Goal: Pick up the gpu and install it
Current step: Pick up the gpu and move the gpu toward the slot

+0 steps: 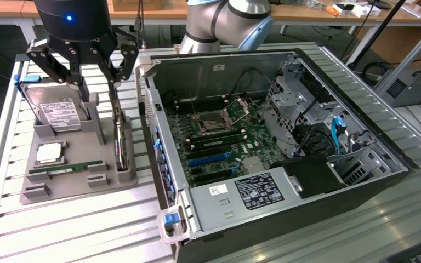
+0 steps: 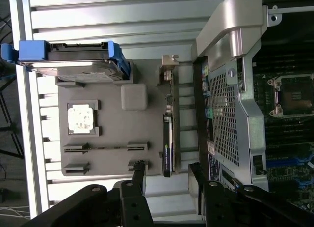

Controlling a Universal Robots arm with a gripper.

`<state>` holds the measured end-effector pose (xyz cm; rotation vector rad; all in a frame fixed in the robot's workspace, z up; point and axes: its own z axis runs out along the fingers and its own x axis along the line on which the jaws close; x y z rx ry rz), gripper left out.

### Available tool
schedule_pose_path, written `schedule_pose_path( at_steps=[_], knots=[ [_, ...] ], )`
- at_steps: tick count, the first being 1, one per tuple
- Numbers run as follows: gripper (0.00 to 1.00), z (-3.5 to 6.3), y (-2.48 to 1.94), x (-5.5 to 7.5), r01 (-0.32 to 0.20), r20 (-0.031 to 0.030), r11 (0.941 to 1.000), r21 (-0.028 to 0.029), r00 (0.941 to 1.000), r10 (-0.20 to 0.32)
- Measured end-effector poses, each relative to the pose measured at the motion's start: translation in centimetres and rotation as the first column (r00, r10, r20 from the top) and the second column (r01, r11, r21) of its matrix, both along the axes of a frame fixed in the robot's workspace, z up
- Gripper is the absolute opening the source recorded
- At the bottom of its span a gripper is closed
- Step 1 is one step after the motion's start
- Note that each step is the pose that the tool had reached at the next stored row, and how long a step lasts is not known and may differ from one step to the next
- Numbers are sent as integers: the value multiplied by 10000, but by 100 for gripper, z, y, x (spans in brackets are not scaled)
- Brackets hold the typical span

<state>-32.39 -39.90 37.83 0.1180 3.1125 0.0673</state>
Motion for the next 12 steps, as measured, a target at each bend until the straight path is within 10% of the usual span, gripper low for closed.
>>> schedule_pose_path(
  at_steps=[12],
  knots=[
    [48, -24, 0, 0, 0, 0, 10000, 0, 10000, 0]
  ],
)
